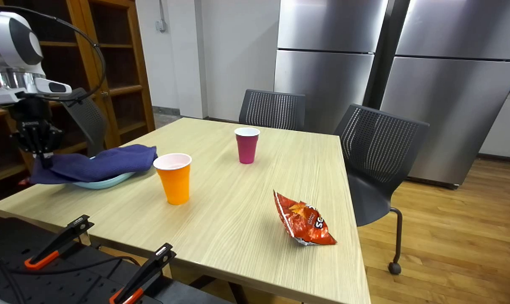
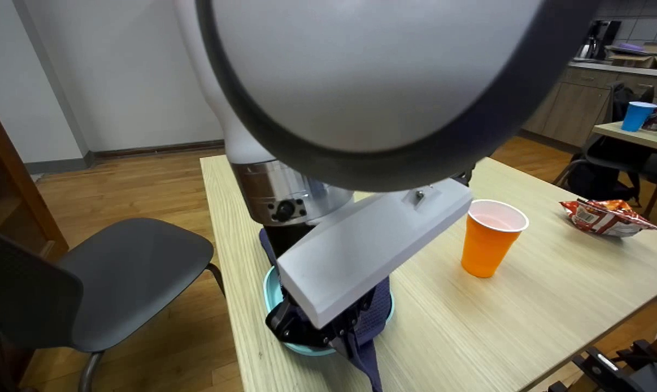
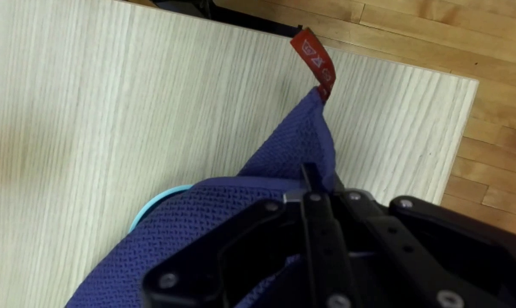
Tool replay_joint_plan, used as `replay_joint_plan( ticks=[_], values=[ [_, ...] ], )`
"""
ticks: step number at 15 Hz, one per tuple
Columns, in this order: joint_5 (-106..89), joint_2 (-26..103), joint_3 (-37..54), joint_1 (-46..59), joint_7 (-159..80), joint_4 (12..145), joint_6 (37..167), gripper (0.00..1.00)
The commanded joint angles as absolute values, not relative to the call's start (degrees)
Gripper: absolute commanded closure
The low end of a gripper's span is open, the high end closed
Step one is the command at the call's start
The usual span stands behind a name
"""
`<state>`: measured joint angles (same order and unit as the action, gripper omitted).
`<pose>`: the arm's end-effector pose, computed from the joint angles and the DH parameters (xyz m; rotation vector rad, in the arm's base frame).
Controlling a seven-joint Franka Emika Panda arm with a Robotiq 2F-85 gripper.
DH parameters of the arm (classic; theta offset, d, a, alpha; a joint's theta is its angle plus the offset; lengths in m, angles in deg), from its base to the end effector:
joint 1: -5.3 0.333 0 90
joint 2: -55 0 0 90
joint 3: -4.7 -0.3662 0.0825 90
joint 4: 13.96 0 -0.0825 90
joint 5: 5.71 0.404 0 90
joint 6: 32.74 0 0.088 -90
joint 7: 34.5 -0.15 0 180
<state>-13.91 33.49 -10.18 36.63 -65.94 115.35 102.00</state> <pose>0.3636 0.3793 0.1688 2.9173 0.5421 -0.3133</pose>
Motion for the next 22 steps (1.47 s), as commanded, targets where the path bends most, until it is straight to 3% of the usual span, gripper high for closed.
replay_joint_plan(
  ticks=[1, 22],
  values=[
    [-12.2, 31.6, -10.0, 36.3, -66.3, 112.3, 101.5, 0.99],
    [-1.6, 31.9, -8.8, 34.7, -67.5, 105.2, 110.8, 0.99]
  ],
)
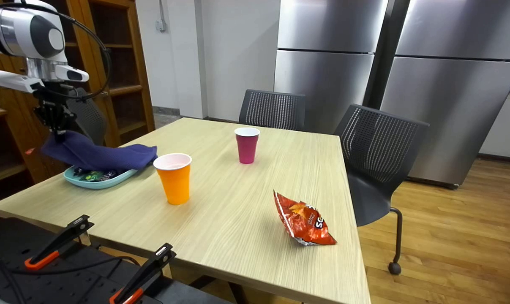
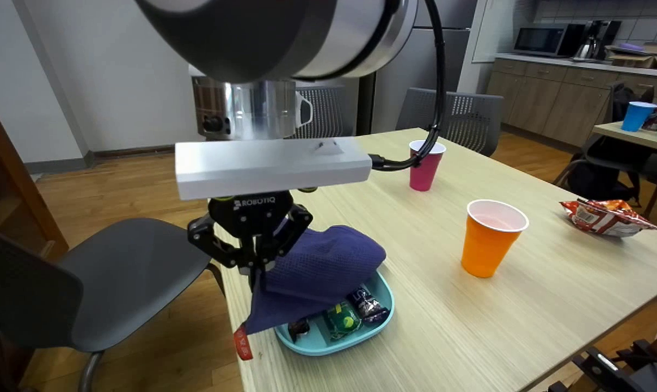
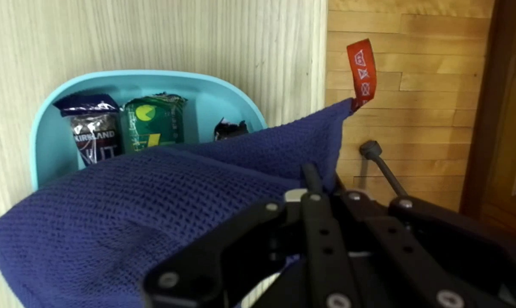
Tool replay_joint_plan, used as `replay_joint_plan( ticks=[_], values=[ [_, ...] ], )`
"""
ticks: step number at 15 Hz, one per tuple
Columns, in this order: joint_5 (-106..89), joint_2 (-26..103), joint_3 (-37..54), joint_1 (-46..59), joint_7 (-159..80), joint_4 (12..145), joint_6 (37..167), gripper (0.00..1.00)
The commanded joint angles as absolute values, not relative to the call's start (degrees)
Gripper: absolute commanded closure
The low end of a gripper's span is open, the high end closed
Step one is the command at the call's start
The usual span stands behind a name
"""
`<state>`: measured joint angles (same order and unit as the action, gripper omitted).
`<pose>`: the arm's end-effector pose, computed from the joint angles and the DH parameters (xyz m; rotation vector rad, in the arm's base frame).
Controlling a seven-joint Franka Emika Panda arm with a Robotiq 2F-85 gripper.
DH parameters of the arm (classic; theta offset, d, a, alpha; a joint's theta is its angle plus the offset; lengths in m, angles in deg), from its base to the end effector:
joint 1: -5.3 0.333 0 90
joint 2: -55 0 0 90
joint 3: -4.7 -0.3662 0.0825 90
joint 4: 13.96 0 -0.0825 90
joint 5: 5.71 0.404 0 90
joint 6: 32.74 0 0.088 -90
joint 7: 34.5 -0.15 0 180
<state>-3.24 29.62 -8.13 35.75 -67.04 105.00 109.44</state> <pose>0.4494 0.4239 0.2018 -3.0527 -0.2038 0.1486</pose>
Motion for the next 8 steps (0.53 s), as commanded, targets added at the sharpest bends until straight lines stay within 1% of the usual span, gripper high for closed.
replay_joint_plan(
  ticks=[1, 8],
  values=[
    [-1.5, 32.6, -8.7, 34.7, -67.5, 105.2, 111.7, 0.99],
    [-3.1, 39.6, -8.8, 34.6, -67.5, 106.7, 116.0, 0.99]
  ],
)
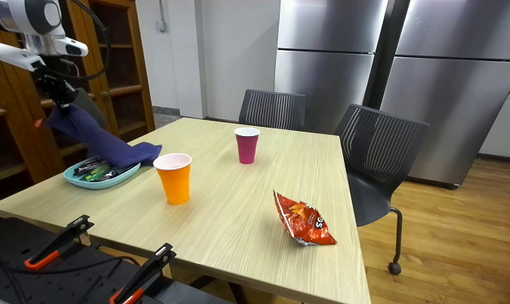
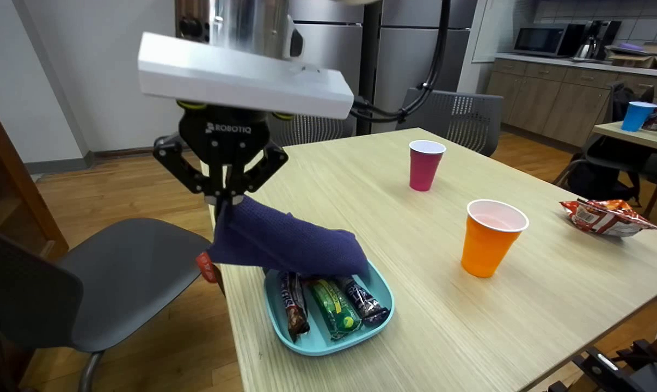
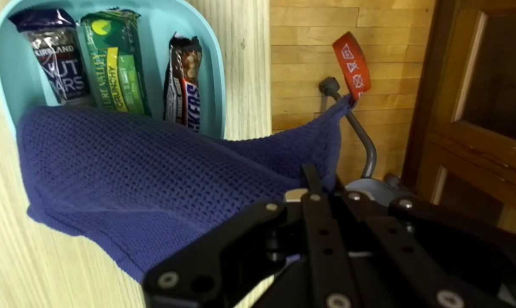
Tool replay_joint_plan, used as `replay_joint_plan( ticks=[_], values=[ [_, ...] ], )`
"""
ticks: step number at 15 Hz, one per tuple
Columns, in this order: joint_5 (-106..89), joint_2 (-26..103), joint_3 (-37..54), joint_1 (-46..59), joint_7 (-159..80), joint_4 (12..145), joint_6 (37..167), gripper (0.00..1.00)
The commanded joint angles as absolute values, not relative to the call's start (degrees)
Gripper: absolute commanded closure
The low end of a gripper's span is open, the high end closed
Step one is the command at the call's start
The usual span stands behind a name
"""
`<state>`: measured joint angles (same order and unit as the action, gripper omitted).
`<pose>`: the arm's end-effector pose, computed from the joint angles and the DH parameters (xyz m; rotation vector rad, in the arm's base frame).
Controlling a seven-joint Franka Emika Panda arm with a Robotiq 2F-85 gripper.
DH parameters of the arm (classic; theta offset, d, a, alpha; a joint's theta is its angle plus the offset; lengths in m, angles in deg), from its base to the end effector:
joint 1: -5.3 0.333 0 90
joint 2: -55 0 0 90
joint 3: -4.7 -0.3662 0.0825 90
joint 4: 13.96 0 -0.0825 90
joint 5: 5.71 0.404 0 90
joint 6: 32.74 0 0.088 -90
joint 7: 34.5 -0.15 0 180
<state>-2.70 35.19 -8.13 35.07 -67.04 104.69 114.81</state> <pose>0.4752 0.4324 0.2730 -2.9502 -0.1690 -0.0989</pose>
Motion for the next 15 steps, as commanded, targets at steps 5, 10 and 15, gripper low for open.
replay_joint_plan(
  ticks=[5, 10, 15],
  values=[
    [-2.1, 40.5, -10.6, 33.5, -64.0, 107.0, 113.6, 0.99],
    [2.5, 41.3, -13.0, 31.5, -56.6, 108.6, 108.5, 0.99],
    [1.8, 42.3, -12.2, 30.2, -55.4, 110.0, 106.6, 0.99]
  ],
)
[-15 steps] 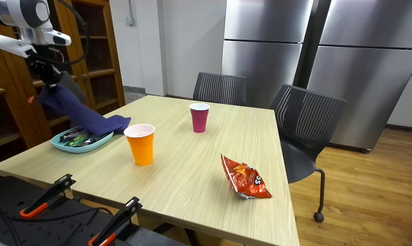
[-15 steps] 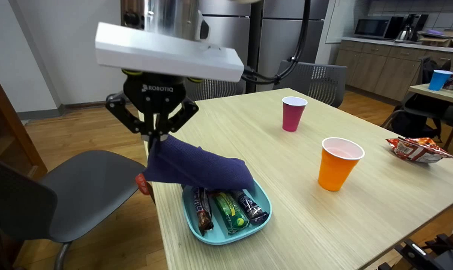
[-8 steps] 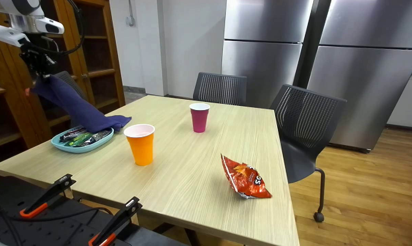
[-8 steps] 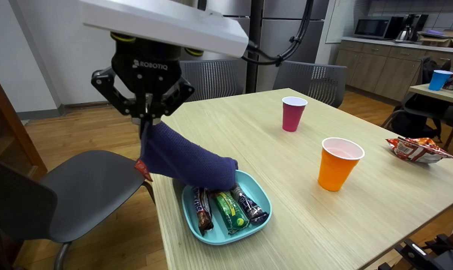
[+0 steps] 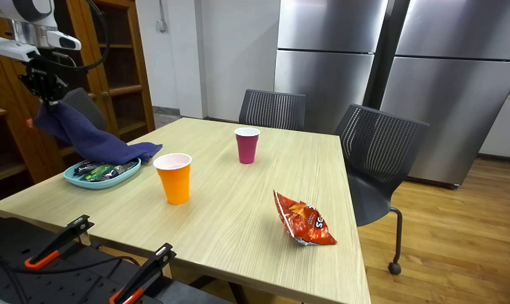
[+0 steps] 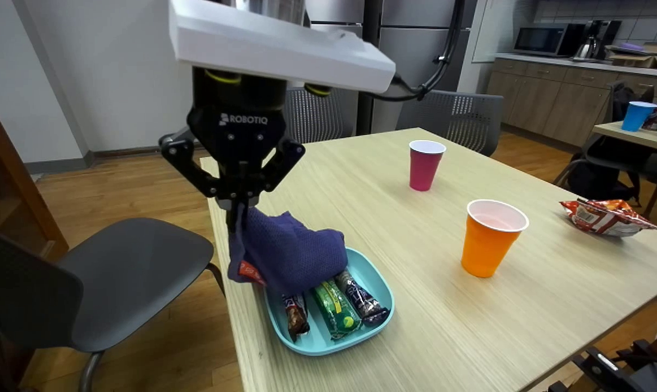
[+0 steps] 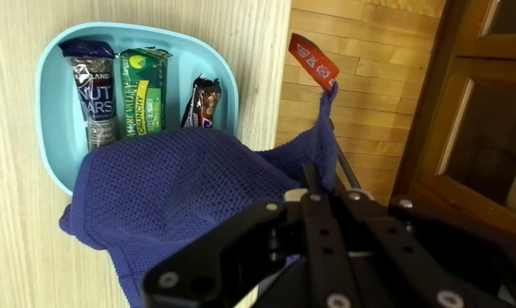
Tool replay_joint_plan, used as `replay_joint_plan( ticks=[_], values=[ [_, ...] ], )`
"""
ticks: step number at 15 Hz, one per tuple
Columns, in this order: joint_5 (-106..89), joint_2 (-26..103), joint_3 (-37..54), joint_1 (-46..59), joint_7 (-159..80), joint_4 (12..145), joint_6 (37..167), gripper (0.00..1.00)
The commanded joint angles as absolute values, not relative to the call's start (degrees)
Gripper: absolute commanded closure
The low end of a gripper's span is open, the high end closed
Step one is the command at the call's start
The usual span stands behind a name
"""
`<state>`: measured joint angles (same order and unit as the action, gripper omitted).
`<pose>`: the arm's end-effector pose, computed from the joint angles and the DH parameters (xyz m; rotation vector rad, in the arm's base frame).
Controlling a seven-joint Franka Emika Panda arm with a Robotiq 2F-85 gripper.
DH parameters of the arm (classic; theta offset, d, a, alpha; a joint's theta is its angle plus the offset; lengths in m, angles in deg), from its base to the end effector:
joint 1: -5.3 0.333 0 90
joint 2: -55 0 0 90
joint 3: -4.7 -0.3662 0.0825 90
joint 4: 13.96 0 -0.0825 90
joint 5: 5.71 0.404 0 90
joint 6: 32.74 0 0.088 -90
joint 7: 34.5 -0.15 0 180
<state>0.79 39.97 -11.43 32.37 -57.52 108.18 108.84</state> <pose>0.4442 0.4176 0.2887 -2.9494 -0.3765 0.0135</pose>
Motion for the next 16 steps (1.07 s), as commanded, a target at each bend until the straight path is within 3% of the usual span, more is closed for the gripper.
replay_joint_plan(
  ticks=[1, 16],
  values=[
    [1.9, 41.9, -12.1, 29.9, -55.4, 110.0, 106.3, 0.99],
    [-4.4, 42.3, -10.6, 29.5, -57.0, 116.6, 104.4, 0.99]
  ],
)
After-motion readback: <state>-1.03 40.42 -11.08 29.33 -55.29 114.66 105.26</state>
